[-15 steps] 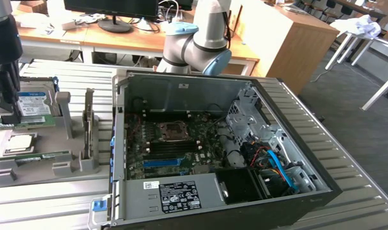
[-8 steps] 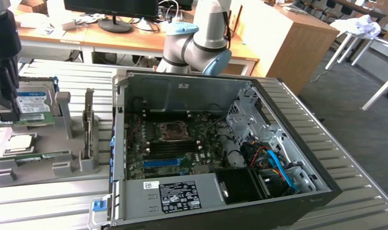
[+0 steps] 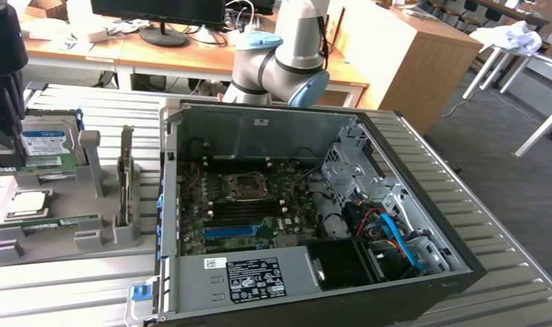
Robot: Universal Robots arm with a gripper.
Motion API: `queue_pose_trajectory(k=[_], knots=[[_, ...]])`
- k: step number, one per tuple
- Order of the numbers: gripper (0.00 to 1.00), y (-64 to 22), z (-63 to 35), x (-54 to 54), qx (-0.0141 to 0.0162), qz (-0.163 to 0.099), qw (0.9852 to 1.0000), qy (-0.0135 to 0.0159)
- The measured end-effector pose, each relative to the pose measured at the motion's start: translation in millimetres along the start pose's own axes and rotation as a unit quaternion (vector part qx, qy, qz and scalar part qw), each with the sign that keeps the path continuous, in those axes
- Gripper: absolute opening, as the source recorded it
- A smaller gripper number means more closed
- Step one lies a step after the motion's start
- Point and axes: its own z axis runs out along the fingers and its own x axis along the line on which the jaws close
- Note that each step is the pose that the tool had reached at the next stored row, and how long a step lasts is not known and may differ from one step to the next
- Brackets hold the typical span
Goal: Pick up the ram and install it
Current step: 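Pick up the ram and move it above insertion slot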
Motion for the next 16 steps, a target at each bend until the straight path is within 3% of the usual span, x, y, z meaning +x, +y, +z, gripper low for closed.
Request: queue_pose_trajectory(k=[16], knots=[[0.13, 0.8, -16.6, 0.3, 0.0001, 0.000, 1.0000, 0.0002]])
